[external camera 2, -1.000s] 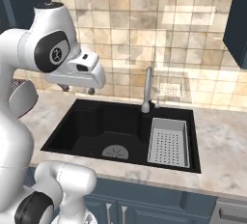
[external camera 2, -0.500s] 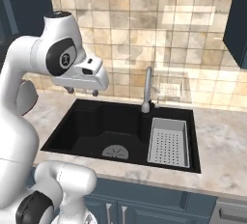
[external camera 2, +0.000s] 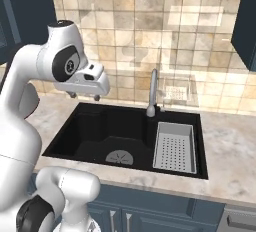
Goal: Pick up the dish brush and bar soap from the sink, and place them back in the cabinet, and close the cabinet doors.
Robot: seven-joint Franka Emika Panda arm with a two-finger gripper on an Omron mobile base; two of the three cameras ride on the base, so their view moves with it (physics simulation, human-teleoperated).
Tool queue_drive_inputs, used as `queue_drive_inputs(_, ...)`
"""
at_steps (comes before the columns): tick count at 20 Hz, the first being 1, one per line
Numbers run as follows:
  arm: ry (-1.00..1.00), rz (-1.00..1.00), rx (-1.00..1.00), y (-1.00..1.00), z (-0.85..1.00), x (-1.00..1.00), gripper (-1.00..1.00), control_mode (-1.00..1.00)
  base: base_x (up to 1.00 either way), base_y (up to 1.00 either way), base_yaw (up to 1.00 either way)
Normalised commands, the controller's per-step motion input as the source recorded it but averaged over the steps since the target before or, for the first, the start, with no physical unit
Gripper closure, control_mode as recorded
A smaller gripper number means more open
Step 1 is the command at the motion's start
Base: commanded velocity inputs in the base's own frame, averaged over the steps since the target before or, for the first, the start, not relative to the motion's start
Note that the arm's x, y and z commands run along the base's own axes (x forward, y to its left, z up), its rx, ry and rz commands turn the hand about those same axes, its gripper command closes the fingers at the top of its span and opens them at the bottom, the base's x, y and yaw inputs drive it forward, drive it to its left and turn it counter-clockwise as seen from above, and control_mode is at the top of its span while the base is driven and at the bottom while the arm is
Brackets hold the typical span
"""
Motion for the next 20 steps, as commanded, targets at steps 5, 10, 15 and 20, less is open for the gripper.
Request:
queue_drive_inputs(5, 0.00, 0.00, 0.00, 0.20, -0.22, 0.25, -1.00, -1.00, 0.00, 0.00, 0.00)
queue_drive_inputs(10, 0.00, 0.00, 0.00, 0.17, -0.21, 0.22, -1.00, -1.00, 0.00, 0.00, 0.00)
queue_drive_inputs(15, 0.00, 0.00, 0.00, 0.15, -0.16, 0.21, -1.00, -1.00, 0.00, 0.00, 0.00)
queue_drive_inputs(20, 0.02, 0.00, 0.00, 0.08, -0.16, 0.20, -1.00, -1.00, 0.00, 0.00, 0.00)
